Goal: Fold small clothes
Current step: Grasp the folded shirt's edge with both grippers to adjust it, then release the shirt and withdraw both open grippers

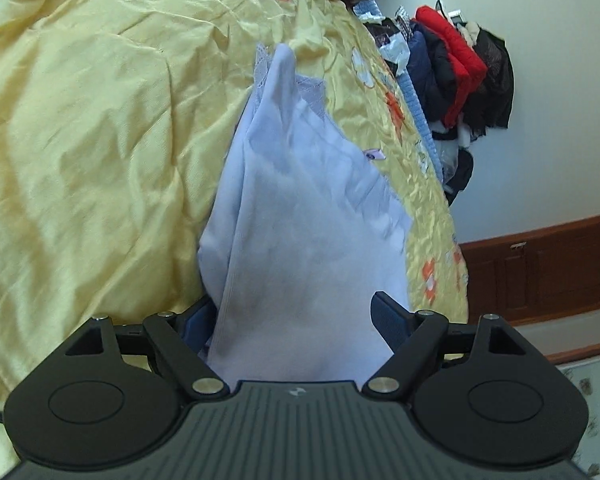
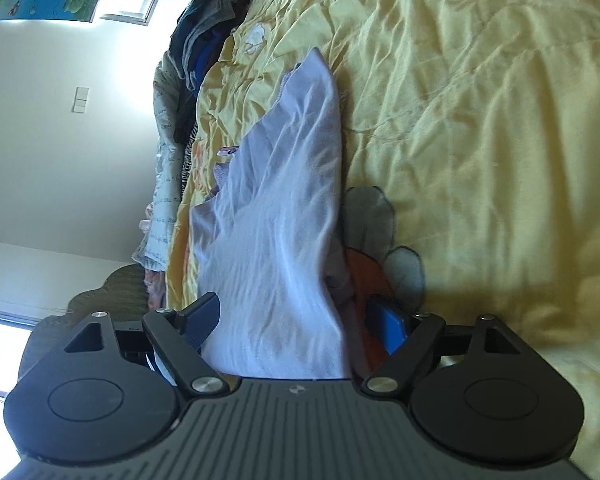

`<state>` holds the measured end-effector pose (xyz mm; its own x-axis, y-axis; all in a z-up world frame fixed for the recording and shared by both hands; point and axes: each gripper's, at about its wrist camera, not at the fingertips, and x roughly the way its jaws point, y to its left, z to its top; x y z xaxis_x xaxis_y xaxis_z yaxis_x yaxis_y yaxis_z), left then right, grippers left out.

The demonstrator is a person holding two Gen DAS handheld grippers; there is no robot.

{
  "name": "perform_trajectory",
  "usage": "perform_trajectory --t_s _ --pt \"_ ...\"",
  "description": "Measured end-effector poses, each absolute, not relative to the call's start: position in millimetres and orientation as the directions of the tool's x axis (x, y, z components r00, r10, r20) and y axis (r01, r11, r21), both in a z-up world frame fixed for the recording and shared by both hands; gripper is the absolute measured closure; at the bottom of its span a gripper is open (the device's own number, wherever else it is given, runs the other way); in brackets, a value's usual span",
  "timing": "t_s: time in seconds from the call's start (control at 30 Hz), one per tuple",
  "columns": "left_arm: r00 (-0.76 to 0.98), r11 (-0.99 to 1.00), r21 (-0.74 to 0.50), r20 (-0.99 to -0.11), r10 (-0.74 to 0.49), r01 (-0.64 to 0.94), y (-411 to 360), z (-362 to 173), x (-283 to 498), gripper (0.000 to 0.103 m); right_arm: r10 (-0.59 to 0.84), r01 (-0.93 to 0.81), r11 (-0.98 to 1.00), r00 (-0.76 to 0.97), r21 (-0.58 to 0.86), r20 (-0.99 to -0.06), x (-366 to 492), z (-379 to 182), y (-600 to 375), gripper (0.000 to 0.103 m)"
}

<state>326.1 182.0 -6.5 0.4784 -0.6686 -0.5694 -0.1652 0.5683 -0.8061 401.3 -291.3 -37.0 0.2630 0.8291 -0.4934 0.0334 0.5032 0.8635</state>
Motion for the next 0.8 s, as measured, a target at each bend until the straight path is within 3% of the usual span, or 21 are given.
perform_trajectory --t_s 0.07,0.13,0.2,0.27,0.3,0.37,0.43,0.47,0.5,0.53,0.57,0.8 --pt "0.49 0.554 -0.818 -0.551 -0.675 -0.156 183.0 -5.5 327.0 0.025 0.842 0.05 0.483 0.249 0.874 -0.479 405.8 -36.8 -288.2 0.02" --pt "0.495 0.573 -0.808 -0.556 -0.667 -0.136 182.9 -1.7 324.6 0.051 0.852 0.048 0.475 0.225 0.879 -0.473 407.6 -34.7 -288.0 0.02" --pt "0.503 0.573 -0.81 -0.548 -0.668 -0.122 185.6 0.1 320.2 0.057 0.852 0.041 0.48 0.213 0.876 -0.477 406.3 -31.9 -292.3 0.024" --pt "0.481 0.608 -0.783 -0.586 -0.652 -0.129 185.3 -1.6 318.4 0.056 0.834 0.033 0.514 0.217 0.857 -0.508 402.7 -29.7 -296.5 0.024" --pt "0.455 0.628 -0.765 -0.615 -0.644 -0.144 183.1 -5.8 319.5 0.051 0.813 0.023 0.55 0.215 0.835 -0.541 400.4 -29.5 -295.9 0.024" --pt "0.455 0.603 -0.785 -0.593 -0.665 -0.142 180.1 -11.3 318.8 0.039 0.817 -0.004 0.551 0.209 0.834 -0.538 396.3 -30.7 -290.9 0.022" --pt "0.466 0.613 -0.776 -0.601 -0.649 -0.147 175.8 -8.2 320.3 0.037 0.819 -0.012 0.552 0.197 0.833 -0.54 395.2 -30.6 -282.1 0.021" --pt "0.469 0.626 -0.767 -0.61 -0.638 -0.145 172.8 -6.7 321.9 0.038 0.822 -0.017 0.548 0.2 0.836 -0.534 395.4 -30.4 -278.3 0.031" --pt "0.476 0.639 -0.755 -0.621 -0.623 -0.147 170.7 -5.7 322.9 0.055 0.817 -0.011 0.553 0.202 0.833 -0.54 396.2 -31.3 -275.4 0.053" --pt "0.465 0.66 -0.735 -0.643 -0.608 -0.153 168.3 -6.1 325.5 0.093 0.808 -0.003 0.569 0.187 0.822 -0.559 397.8 -34.2 -271.6 0.075" --pt "0.446 0.677 -0.718 -0.665 -0.599 -0.162 167.1 -8.1 329.0 0.095 0.796 0.0 0.587 0.182 0.809 -0.577 398.4 -37.1 -268.9 0.088" --pt "0.431 0.748 -0.66 -0.695 -0.575 -0.066 164.7 25.4 323.6 0.095 0.8 -0.07 0.579 0.241 0.812 -0.55 385.2 -14.0 -271.1 0.088"
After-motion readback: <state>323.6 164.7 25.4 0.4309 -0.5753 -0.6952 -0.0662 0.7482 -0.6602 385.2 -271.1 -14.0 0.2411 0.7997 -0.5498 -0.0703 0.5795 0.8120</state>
